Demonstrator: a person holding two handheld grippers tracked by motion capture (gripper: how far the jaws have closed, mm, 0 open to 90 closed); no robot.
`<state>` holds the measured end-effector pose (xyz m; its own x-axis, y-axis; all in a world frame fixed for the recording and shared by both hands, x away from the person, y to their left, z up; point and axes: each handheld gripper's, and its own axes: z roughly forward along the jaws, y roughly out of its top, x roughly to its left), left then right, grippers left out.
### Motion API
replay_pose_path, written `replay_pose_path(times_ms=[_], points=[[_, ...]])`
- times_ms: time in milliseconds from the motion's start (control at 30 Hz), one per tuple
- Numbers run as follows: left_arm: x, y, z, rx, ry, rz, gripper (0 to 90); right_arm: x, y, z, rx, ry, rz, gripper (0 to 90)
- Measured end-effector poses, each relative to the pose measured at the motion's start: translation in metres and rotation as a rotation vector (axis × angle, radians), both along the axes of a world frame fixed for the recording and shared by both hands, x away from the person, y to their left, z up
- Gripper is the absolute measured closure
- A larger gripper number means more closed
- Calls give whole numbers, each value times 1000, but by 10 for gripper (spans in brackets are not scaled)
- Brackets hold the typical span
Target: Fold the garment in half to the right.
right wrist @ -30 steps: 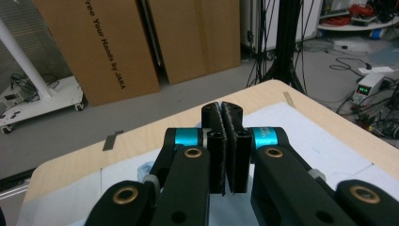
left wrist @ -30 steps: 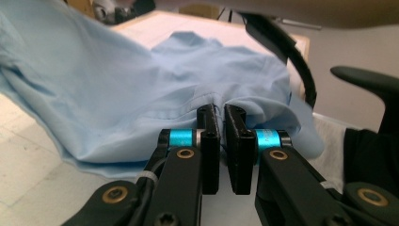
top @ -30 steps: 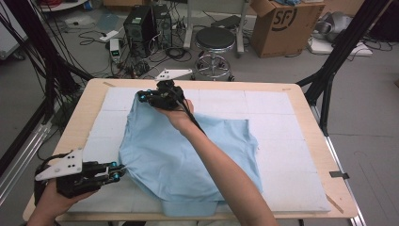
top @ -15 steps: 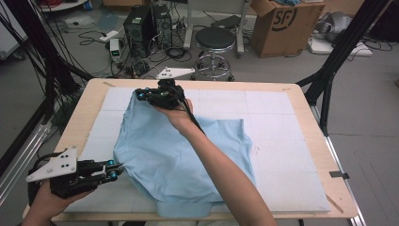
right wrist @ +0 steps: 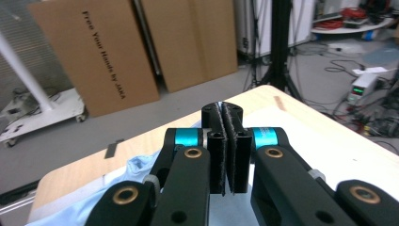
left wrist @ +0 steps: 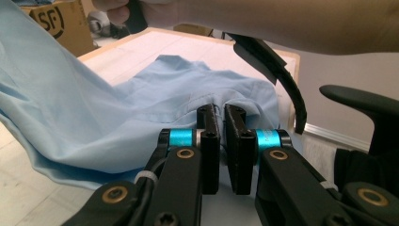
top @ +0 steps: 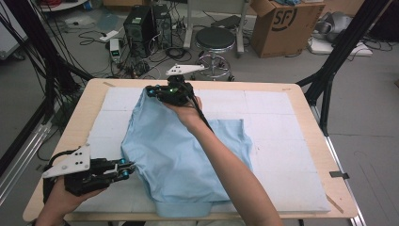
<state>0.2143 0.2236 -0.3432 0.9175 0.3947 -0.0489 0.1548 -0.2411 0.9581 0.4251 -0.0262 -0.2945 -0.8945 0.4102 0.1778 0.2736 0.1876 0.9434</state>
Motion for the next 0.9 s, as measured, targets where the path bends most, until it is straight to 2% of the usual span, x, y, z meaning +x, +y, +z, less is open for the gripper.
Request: replay_pose_path(times_ms=[300, 400, 567, 900], points=[[11, -35, 0, -6, 2, -56, 851, 1, -26, 8, -16, -21, -42, 887], [14, -45, 1, -1, 11, -65, 851, 0, -36, 11, -21, -30, -53, 887], [18, -62, 1, -17, 19, -75, 851, -3, -51, 12, -22, -39, -84, 887], [25, -92, 0, -28, 27, -90, 851, -6, -83, 18, -55, -48, -142, 887]])
